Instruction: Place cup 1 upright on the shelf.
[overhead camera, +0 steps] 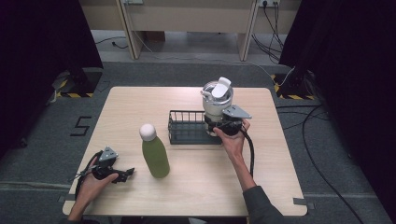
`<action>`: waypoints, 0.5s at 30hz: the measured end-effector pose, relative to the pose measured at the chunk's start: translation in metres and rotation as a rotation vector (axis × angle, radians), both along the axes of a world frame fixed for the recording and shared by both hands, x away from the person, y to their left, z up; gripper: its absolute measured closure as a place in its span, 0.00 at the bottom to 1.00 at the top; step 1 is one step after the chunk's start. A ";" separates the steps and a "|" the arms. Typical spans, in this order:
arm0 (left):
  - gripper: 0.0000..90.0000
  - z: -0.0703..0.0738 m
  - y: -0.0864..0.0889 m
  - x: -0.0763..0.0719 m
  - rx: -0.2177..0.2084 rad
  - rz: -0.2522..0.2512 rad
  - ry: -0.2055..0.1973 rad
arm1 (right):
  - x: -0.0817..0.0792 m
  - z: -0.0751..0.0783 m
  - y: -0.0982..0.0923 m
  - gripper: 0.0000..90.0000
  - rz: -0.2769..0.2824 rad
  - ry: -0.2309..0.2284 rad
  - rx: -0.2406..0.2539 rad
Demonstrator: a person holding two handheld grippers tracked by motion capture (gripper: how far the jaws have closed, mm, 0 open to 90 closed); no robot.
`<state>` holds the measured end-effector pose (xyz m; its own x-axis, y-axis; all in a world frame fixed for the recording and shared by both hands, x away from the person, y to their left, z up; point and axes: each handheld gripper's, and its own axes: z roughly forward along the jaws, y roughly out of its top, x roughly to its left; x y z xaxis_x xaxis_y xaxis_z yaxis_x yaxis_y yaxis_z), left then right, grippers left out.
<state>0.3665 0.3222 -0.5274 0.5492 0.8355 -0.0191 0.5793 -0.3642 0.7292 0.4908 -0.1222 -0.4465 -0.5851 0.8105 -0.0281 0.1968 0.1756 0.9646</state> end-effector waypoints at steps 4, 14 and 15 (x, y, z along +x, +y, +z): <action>0.00 0.000 0.000 0.000 0.000 0.000 0.000 | 0.001 -0.001 -0.001 0.12 0.005 -0.001 0.006; 0.00 0.000 0.000 0.000 0.000 0.000 0.000 | -0.004 -0.004 -0.002 0.11 -0.014 -0.003 0.014; 0.00 0.000 0.000 0.000 0.000 0.000 0.000 | -0.006 -0.003 -0.002 0.11 -0.016 -0.006 0.000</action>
